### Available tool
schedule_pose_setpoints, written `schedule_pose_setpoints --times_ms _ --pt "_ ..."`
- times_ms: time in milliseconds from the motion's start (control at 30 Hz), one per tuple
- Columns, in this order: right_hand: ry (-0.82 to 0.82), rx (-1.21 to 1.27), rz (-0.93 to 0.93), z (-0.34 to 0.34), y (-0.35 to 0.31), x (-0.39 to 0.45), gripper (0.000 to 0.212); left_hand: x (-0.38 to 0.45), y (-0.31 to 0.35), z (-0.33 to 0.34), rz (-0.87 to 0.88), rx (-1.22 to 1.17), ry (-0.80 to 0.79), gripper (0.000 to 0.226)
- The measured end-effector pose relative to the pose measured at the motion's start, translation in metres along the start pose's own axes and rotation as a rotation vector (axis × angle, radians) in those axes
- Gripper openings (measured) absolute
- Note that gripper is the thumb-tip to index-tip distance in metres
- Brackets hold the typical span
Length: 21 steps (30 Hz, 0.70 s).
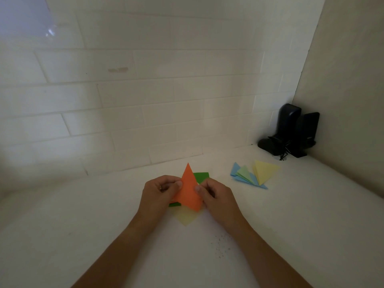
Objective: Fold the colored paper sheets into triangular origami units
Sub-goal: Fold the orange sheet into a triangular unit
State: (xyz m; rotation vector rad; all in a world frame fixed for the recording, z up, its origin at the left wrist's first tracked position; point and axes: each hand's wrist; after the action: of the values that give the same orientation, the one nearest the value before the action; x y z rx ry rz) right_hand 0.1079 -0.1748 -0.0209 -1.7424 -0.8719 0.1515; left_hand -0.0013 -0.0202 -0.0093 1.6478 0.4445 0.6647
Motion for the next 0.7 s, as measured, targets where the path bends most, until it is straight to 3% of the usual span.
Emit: schedule_pose_setpoints --times_ms 400,700 --pt "-0.041 -0.008 -0.002 0.0004 0.0025 0.0012 0.021 0.0033 -0.0049 -0.0004 -0.025 0.097 -0.002 0.009" --pt "-0.173 -0.039 -0.035 0.0019 0.0006 -0.0017 0.019 0.0021 -0.0021 -0.0005 0.053 0.056 -0.048 0.010"
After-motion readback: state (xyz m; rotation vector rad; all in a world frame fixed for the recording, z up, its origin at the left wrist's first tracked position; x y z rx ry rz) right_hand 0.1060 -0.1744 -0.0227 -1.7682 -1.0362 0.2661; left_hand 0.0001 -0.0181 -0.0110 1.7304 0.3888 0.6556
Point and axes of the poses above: each hand's wrist, its own x-axis towards the middle knuckle, its own z-axis out of the palm, y = z × x, and after that the axes turned 1 degree about -z, right-handed
